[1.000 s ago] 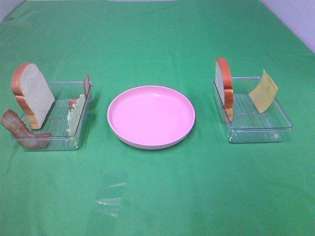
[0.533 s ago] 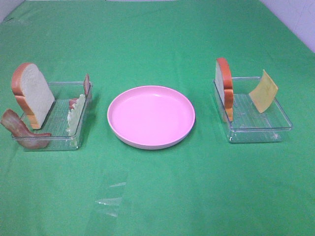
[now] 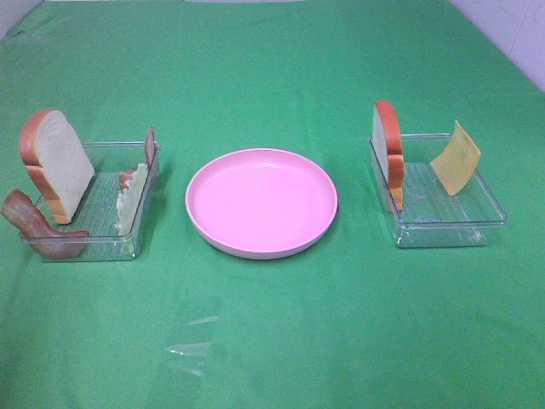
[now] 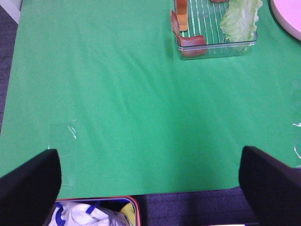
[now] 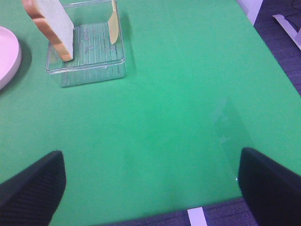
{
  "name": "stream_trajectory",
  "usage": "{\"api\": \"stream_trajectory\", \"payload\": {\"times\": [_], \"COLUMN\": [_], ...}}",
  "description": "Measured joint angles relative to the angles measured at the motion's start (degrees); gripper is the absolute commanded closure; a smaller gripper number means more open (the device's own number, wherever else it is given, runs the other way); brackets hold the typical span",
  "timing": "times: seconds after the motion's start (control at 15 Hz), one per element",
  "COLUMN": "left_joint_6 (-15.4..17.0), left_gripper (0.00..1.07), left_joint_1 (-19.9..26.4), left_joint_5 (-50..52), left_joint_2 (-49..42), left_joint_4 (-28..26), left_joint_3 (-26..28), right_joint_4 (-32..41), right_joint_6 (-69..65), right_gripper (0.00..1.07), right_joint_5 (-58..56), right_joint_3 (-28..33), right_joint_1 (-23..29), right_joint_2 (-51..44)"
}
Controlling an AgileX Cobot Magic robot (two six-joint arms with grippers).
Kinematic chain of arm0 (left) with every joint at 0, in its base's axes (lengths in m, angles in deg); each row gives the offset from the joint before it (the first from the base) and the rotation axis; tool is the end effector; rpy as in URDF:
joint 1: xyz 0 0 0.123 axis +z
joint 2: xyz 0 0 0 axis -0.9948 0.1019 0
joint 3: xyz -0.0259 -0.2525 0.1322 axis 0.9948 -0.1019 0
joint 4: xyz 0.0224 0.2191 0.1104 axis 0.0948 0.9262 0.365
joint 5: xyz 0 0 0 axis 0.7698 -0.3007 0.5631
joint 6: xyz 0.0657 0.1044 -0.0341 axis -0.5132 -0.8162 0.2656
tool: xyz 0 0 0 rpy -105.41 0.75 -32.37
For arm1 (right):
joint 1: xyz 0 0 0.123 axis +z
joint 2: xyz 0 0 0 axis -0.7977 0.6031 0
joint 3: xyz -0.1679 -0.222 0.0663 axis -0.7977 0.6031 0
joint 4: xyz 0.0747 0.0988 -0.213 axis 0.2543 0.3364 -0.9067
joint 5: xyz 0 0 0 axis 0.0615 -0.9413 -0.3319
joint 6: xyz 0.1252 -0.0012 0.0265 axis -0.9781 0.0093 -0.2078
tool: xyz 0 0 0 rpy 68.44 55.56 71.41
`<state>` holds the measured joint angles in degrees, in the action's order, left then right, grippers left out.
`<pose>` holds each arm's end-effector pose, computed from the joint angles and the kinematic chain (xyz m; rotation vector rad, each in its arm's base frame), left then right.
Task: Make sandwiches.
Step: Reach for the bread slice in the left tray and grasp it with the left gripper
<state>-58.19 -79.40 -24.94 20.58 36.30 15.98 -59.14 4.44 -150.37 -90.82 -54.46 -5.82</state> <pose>0.1137 0.0076 0.3260 -0.0017 2.4979 0.0479 0.0212 -0.0150 0.2412 0.1885 2.1161 -0.0839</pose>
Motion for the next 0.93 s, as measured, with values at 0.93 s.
{"api": "stream_trajectory", "payload": {"times": [0.93], "left_joint_6": [6.9], "left_gripper": [0.12], "left_joint_1": [-12.8], "left_joint_5": [0.3], "left_joint_2": [75.9], "left_joint_4": [6.0], "left_joint_3": [51.2], "right_joint_4": [0.0], "right_joint_6": [0.0], "right_gripper": [0.11], "right_joint_5": [0.0], "right_joint_3": [0.0], "right_joint_1": [0.0], "right_joint_2": [0.0]}}
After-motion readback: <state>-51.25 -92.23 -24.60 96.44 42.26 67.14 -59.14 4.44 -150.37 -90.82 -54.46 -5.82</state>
